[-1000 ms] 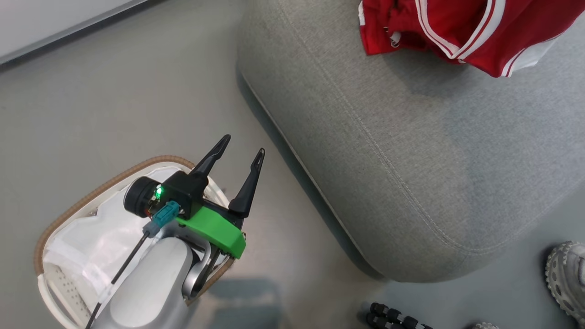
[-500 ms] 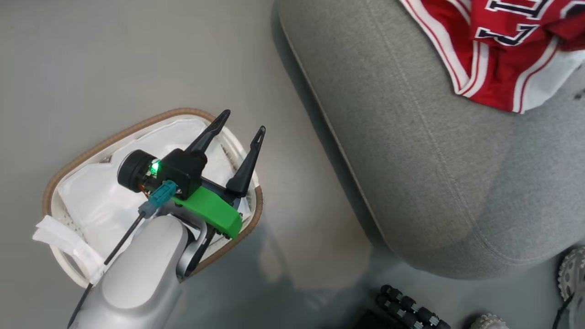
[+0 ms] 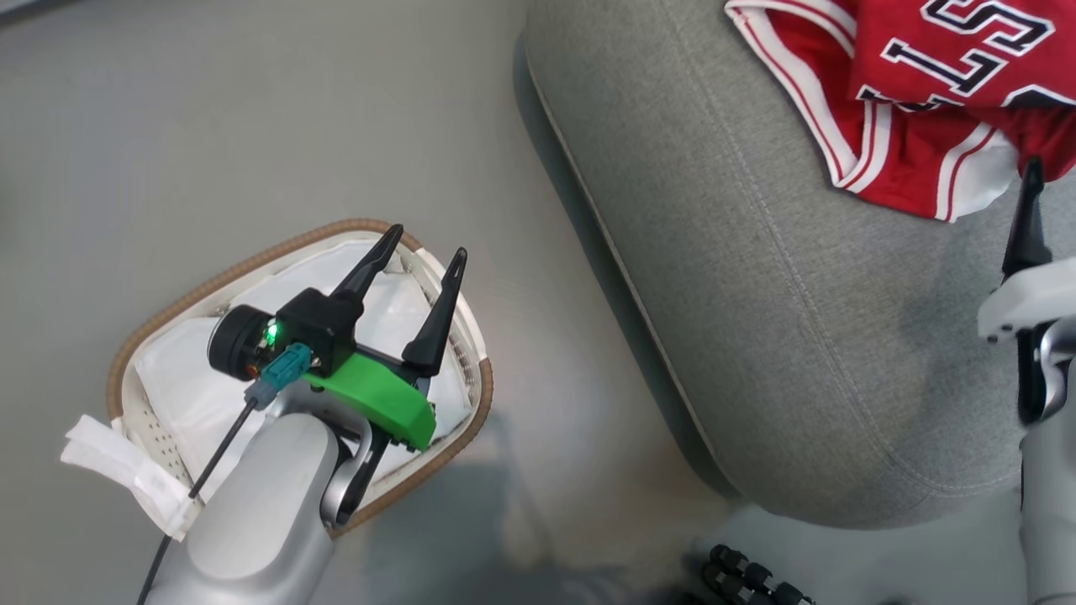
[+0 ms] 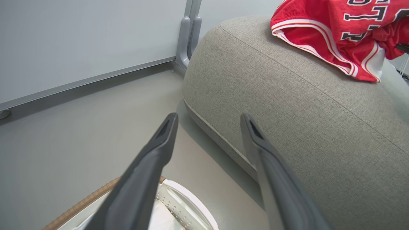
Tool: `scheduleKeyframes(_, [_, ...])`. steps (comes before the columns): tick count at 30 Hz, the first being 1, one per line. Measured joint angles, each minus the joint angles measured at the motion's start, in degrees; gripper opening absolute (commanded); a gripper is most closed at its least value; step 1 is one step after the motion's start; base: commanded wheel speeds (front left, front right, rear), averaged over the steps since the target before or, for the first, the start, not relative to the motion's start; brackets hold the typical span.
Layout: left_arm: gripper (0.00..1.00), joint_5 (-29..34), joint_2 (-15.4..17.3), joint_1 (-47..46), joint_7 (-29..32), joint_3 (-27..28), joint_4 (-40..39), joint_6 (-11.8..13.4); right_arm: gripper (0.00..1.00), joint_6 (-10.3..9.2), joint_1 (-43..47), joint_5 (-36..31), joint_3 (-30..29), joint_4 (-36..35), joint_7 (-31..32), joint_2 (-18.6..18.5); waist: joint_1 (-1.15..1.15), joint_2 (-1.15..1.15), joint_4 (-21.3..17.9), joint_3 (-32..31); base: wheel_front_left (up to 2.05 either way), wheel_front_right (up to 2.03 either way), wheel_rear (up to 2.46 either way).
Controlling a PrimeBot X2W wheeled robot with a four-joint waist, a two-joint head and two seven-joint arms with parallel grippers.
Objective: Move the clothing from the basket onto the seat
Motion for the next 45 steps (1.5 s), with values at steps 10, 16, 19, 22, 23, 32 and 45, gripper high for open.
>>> scheduleKeyframes(10, [1.00, 1.9, -2.9, 6.4, 0.0, 6.5, 1.3, 0.0, 1.00, 0.01, 8.6, 3.6, 5.2, -5.5, 0.0, 1.8, 0.00, 0.00, 0.0, -7.6, 0.00, 0.00, 0.00])
scheduleKeyframes(16, [1.00, 4.9, -5.1, 10.1, 0.0, 12.6, 1.9, 0.0, 1.00, 0.00, 10.8, 6.0, 10.3, -8.5, 0.0, 3.1, 0.00, 0.00, 2.0, -11.6, 0.00, 0.00, 0.00])
scheduleKeyframes(19, [1.00, 6.3, -5.8, 11.9, 0.0, 16.1, 2.1, 0.4, 1.00, 0.00, 11.1, 6.9, 13.3, -9.5, 0.0, 4.0, 0.00, 0.00, 4.0, -12.8, 0.00, 0.00, 0.00])
scheduleKeyframes(22, [1.00, 8.1, -6.6, 13.5, 0.0, 19.4, 2.2, 1.0, 1.00, 0.00, 11.2, 7.9, 16.0, -10.3, 0.0, 4.6, 0.00, 0.00, 6.0, -14.1, 0.00, 0.00, 0.00])
scheduleKeyframes(23, [1.00, 8.6, -6.9, 14.1, 0.0, 20.4, 2.3, 1.1, 1.00, 0.00, 11.2, 8.2, 16.8, -10.4, 0.0, 4.8, 0.00, 0.00, 6.8, -14.5, 0.00, 0.00, 0.00])
scheduleKeyframes(32, [1.00, 12.7, -8.8, 18.1, 0.0, 29.9, 2.6, 2.4, 1.00, 0.00, 11.5, 12.9, 22.9, -10.2, 0.0, 5.3, 0.00, 0.00, 13.9, -18.2, 0.00, 0.00, 0.00])
scheduleKeyframes(45, [1.00, 15.7, -10.1, 23.5, 0.0, 36.4, 2.3, 2.3, 1.00, 0.00, 15.7, 15.7, 26.9, -8.2, 0.0, 5.3, 0.00, 0.00, 18.6, -23.8, 0.00, 0.00, 0.00])
